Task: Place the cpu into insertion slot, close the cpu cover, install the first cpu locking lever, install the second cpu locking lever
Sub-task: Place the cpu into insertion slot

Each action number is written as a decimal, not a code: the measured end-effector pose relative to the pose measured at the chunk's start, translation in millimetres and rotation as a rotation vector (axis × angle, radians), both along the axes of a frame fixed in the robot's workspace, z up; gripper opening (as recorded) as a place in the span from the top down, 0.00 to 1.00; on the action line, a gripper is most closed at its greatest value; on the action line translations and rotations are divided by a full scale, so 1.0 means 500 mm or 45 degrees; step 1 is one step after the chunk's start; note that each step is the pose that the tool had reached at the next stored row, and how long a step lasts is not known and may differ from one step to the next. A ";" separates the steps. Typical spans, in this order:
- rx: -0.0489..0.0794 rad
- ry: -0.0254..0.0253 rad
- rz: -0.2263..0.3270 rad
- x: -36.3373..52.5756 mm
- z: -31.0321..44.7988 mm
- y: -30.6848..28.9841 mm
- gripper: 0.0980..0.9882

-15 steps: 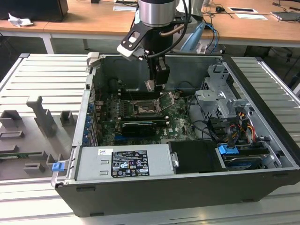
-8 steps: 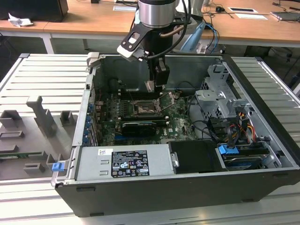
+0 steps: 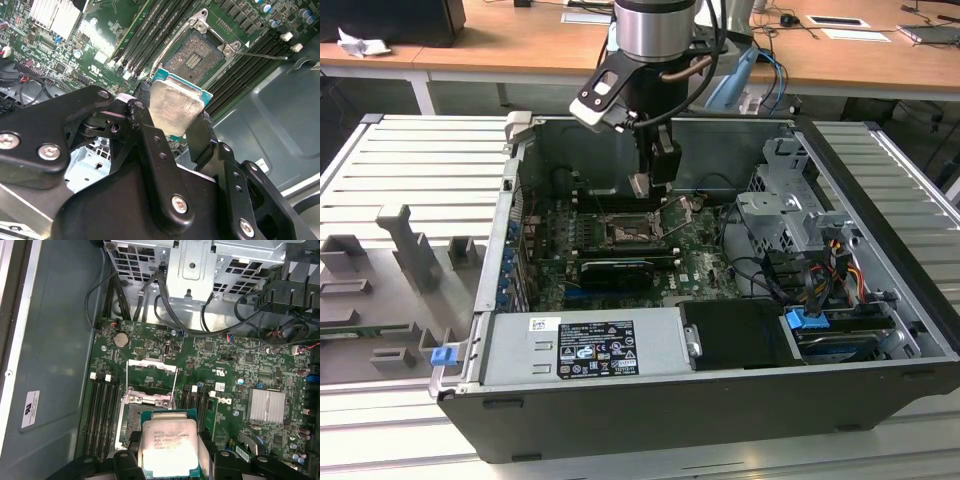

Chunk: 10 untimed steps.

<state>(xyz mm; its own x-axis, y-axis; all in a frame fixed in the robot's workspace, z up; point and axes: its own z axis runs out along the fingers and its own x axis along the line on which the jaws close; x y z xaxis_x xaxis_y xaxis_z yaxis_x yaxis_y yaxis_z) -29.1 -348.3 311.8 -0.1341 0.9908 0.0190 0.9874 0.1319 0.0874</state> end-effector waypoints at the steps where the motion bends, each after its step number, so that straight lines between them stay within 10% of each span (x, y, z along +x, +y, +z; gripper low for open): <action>1: 0.000 -0.0001 -0.001 0.000 0.000 0.000 0.52; 10: 0.000 0.0000 -0.016 0.000 -0.004 0.000 0.52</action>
<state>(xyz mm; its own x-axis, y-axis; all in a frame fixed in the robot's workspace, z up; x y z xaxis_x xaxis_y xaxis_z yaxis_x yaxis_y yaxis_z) -29.1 -348.2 309.8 -0.1213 0.9924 0.0190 0.9890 0.1192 0.0875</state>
